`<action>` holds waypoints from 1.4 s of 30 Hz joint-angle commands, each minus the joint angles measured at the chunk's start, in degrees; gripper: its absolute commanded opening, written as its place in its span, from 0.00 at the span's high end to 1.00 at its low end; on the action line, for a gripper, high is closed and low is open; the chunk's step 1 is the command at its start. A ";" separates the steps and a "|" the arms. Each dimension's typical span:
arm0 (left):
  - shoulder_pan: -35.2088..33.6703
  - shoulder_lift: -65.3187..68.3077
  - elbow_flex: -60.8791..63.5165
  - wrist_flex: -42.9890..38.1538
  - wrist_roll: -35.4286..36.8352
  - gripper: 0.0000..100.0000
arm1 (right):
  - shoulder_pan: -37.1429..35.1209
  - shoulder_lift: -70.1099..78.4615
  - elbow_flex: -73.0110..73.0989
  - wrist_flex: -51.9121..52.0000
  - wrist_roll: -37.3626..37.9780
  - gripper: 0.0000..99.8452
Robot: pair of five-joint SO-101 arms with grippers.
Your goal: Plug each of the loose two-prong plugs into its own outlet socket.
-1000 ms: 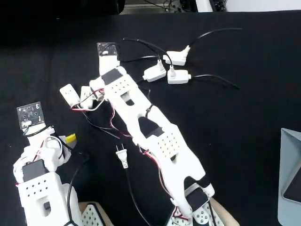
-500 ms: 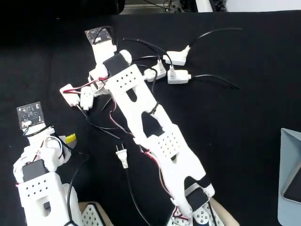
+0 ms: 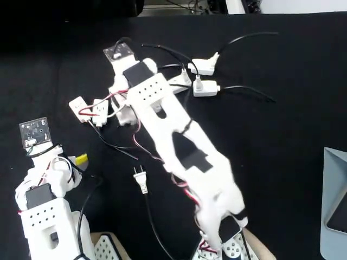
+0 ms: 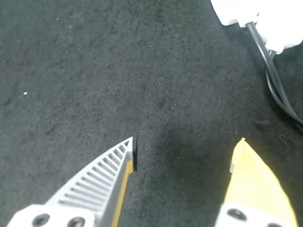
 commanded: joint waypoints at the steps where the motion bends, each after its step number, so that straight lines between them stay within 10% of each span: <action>1: -0.04 -0.62 -2.07 -1.23 0.18 0.68 | 3.08 -11.30 16.22 -3.16 1.58 0.99; 13: 0.04 -0.62 -2.07 -1.23 0.18 0.68 | 4.92 -25.10 58.68 -31.65 11.60 0.97; 42: 0.04 -0.62 -1.98 -1.23 0.18 0.68 | 5.10 -22.64 54.73 -32.00 -6.07 0.87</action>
